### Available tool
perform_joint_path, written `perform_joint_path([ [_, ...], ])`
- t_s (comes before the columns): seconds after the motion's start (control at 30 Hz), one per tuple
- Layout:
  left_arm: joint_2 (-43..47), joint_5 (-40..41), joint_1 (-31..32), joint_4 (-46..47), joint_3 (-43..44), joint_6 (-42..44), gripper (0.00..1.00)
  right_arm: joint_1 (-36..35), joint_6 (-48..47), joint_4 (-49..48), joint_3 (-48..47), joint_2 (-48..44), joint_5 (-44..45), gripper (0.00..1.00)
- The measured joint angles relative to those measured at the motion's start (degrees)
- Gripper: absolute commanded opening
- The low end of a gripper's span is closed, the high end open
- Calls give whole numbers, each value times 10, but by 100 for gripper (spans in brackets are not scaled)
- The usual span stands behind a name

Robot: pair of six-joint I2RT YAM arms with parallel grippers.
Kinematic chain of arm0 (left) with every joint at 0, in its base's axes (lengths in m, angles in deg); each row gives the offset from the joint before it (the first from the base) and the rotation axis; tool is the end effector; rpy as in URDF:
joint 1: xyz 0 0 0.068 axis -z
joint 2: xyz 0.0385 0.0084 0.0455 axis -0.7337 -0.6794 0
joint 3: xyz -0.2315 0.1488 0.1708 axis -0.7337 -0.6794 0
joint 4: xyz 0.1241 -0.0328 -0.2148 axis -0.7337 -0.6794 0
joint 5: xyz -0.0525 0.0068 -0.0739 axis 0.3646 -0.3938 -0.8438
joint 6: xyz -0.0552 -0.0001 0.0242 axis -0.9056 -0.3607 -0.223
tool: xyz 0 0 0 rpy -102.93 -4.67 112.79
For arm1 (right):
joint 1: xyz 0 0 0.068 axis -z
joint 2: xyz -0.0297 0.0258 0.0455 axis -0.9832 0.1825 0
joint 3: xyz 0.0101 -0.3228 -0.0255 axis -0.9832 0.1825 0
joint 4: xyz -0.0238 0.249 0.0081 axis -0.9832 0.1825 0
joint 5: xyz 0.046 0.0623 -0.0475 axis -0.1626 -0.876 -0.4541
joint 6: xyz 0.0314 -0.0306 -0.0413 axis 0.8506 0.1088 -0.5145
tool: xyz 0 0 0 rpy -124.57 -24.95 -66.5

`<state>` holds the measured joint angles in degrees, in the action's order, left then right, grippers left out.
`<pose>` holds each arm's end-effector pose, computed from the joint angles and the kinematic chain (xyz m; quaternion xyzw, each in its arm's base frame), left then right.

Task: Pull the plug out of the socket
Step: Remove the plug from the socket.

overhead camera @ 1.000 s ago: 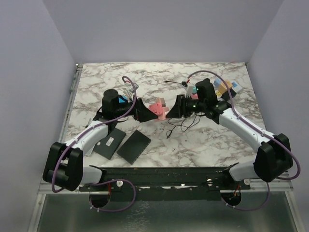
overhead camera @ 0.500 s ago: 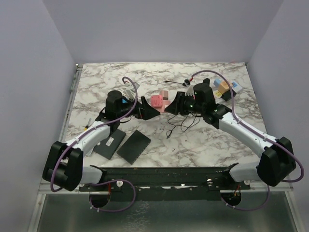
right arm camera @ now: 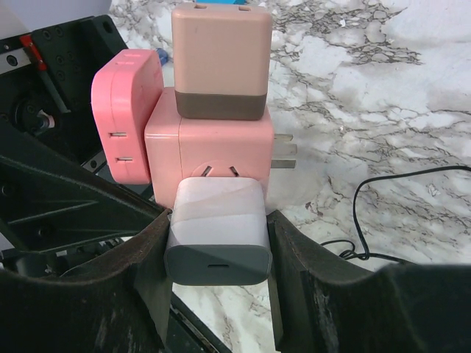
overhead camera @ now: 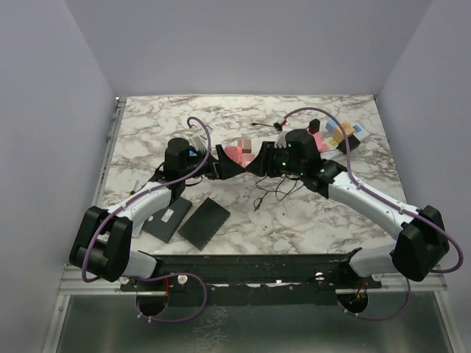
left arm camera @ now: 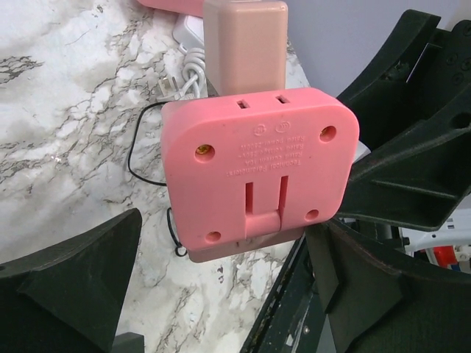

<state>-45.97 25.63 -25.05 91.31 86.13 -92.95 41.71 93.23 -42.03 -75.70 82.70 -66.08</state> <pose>0.2514 -0.1331 0.2996 0.1006 0.7721 -0.5181 0.3539 0.2303 0.1896 0.3468 -0.0954 0.8490 0.3621 0.3728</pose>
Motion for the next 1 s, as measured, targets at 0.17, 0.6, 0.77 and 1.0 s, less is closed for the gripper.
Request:
perform_joint_path([
  [0.17,-2,3,0,5,0,-11,61,-9,-7,2,-2,2,19,0],
  [0.6,-9,0,2,14,0,-10,31,-40,-42,22,-24,14,88,0],
  [0.77,-11,0,-4,13,0,-10,11,-55,-50,44,-49,30,118,0],
  [1.0,-11,4,-3,-7,0,3,0,-57,-66,55,-49,30,117,0],
])
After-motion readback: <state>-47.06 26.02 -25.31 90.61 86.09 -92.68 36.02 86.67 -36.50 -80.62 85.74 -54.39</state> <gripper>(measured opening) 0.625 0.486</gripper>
